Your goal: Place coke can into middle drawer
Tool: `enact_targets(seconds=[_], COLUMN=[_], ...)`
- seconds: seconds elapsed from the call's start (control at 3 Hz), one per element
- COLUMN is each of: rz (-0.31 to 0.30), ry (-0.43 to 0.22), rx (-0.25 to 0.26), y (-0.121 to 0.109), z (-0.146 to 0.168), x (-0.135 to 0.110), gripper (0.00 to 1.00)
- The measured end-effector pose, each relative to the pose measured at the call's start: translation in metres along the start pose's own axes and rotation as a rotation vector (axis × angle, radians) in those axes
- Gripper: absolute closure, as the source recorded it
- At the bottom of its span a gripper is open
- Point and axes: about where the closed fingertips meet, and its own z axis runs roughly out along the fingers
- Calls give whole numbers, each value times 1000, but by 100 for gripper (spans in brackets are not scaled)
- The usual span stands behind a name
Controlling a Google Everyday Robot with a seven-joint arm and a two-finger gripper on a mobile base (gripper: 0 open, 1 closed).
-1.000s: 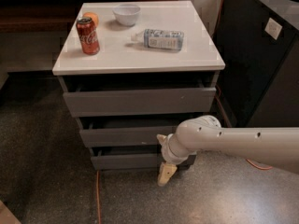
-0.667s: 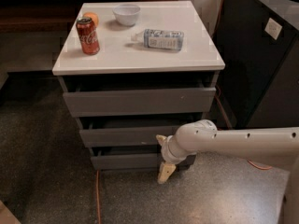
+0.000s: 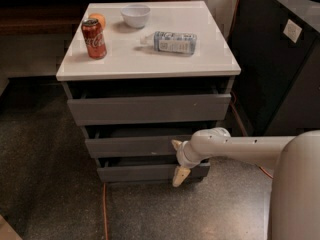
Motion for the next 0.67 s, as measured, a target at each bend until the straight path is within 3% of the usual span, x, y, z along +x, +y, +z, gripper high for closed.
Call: enact_targets(seconds=[0.67], rz=[14], ry=[-6], rx=[34], y=[-15], z=[-4], x=[0], gripper=[0])
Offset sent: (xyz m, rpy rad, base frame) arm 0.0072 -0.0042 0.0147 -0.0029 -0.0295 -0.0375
